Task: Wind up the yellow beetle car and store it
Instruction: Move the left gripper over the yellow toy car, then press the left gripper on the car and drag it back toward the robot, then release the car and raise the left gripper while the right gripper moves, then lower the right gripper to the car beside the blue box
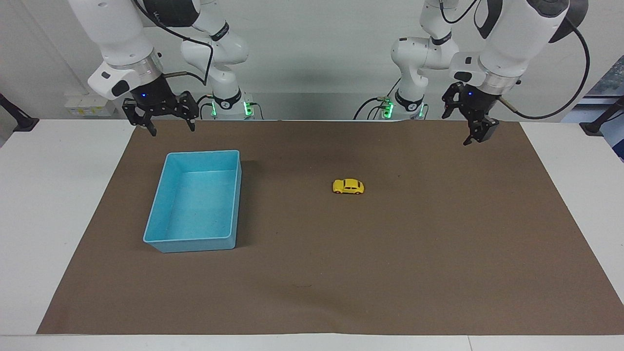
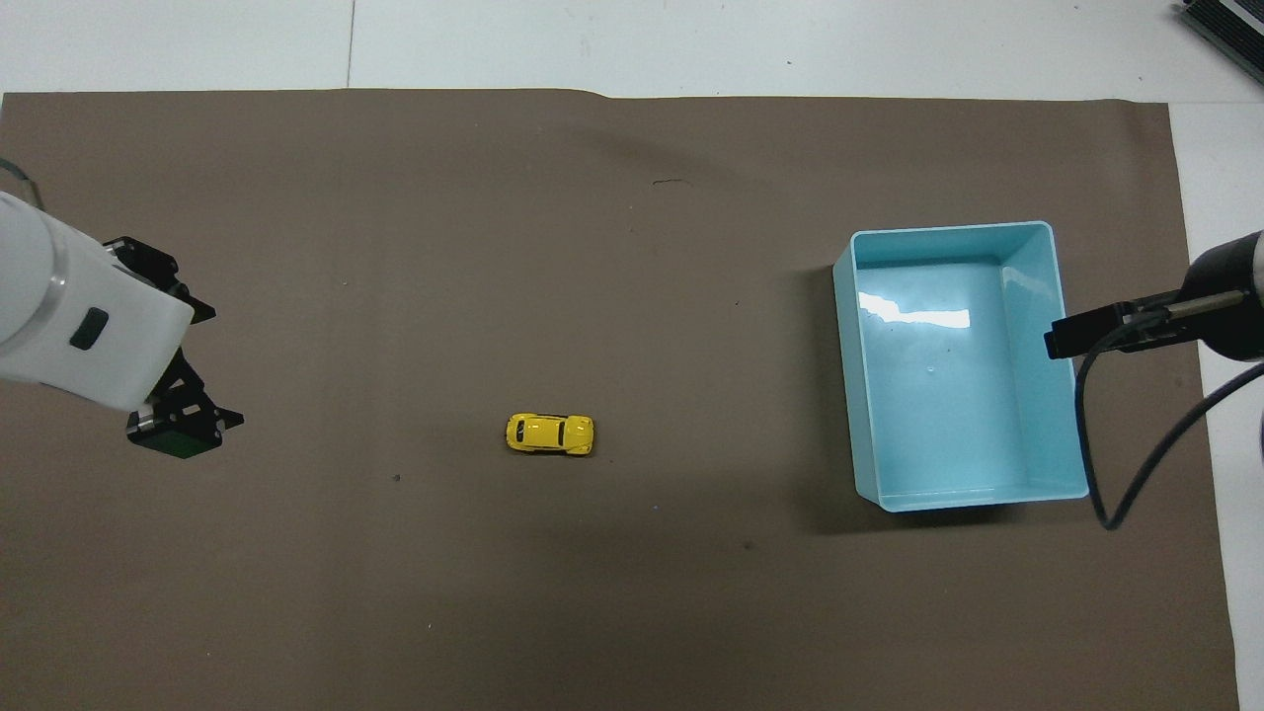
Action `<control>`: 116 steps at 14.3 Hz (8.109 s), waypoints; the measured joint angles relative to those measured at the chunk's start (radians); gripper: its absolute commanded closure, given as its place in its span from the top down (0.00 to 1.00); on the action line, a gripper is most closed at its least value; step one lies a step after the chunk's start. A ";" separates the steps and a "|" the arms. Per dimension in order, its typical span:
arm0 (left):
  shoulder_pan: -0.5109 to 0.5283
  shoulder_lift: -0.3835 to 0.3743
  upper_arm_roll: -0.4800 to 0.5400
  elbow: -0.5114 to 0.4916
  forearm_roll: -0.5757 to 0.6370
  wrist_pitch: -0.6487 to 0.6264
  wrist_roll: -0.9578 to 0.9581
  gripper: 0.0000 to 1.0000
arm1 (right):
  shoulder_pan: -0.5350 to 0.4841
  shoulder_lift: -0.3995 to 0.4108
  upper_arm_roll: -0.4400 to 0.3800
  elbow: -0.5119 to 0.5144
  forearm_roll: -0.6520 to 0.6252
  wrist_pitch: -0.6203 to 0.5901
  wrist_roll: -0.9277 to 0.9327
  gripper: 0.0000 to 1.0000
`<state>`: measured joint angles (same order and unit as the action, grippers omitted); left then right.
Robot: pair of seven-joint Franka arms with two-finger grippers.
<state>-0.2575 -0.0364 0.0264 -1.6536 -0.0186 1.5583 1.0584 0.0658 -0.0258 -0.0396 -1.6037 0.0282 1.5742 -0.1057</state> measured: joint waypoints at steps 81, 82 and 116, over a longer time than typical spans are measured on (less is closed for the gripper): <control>-0.244 0.128 0.020 -0.637 0.033 0.815 0.096 0.00 | 0.006 0.000 0.006 0.000 0.000 0.017 0.000 1.00; -0.233 0.125 0.019 -0.640 0.038 0.814 0.110 0.00 | 0.006 0.000 0.006 0.000 0.000 0.017 0.000 1.00; 0.096 0.072 0.027 0.010 0.023 0.155 -1.027 1.00 | 0.089 -0.006 0.042 -0.029 0.005 0.039 -0.537 1.00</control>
<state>-0.1611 0.0353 0.0539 -1.6435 0.0042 1.7137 0.0313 0.1543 -0.0320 0.0023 -1.6331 0.0332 1.6128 -0.6430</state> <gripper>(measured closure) 0.000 0.000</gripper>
